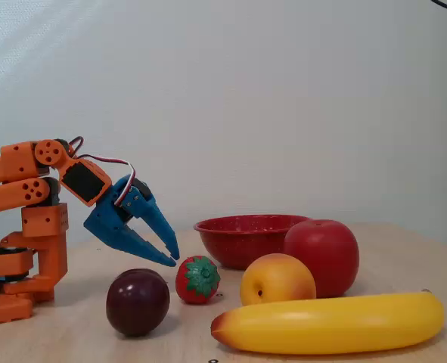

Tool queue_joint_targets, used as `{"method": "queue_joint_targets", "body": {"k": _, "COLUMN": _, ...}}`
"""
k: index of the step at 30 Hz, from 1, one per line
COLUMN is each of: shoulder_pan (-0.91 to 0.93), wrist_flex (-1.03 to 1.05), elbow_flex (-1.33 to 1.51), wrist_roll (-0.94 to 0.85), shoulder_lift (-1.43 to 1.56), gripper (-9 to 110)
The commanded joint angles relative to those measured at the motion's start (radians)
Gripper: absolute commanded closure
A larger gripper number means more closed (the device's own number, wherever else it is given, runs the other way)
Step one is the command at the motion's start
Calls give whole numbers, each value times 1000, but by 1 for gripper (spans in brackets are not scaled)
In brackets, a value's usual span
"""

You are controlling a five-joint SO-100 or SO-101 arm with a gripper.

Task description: Put the plum in the red bowl.

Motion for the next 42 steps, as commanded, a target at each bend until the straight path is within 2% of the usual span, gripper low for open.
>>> {"method": "queue_joint_targets", "body": {"k": 1, "shoulder_pan": 14, "wrist_flex": 9, "elbow_flex": 8, "wrist_roll": 29, "shoulder_lift": 17, "gripper": 101}}
{"method": "queue_joint_targets", "body": {"k": 30, "shoulder_pan": -18, "wrist_flex": 2, "elbow_flex": 6, "wrist_roll": -2, "shoulder_lift": 5, "gripper": 101}}
{"method": "queue_joint_targets", "body": {"k": 36, "shoulder_pan": -38, "wrist_flex": -51, "elbow_flex": -120, "wrist_roll": 12, "shoulder_lift": -221, "gripper": 101}}
{"method": "queue_joint_targets", "body": {"k": 42, "shoulder_pan": -140, "wrist_flex": 14, "elbow_flex": -400, "wrist_roll": 92, "shoulder_lift": -457, "gripper": 101}}
